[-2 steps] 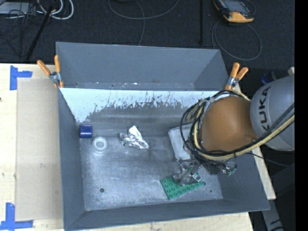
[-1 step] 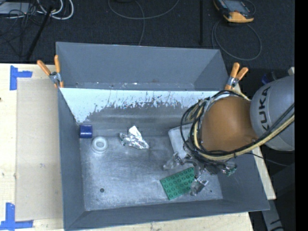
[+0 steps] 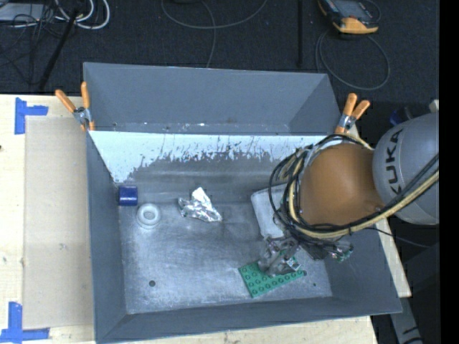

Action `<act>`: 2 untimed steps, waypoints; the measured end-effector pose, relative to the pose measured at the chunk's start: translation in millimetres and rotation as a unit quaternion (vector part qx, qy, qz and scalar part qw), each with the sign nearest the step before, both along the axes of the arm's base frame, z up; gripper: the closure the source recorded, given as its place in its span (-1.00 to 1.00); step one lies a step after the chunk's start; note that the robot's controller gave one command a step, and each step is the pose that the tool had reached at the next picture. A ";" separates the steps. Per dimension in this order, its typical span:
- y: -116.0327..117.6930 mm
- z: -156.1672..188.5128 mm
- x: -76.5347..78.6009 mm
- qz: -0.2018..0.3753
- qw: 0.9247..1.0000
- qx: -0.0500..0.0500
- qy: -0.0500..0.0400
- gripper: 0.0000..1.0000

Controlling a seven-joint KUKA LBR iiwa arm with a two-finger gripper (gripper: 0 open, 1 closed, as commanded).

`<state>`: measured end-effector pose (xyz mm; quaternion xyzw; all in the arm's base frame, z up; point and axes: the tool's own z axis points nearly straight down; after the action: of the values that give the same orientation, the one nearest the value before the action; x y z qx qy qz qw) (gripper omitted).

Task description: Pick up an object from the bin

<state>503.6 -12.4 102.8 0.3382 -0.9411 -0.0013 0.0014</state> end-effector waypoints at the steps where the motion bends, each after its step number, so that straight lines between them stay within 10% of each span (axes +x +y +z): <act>1: -12.5 55.5 3.8 0.091 0.996 0.000 -0.002 1.00; 2: -92.1 -24.6 20.9 0.204 0.979 0.000 -0.005 1.00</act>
Offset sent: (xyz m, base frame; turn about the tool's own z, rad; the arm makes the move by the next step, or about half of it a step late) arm 0.0036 -0.0130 0.0554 -0.1835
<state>524.5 -104.5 78.2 0.5233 -0.8521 0.0008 -0.0030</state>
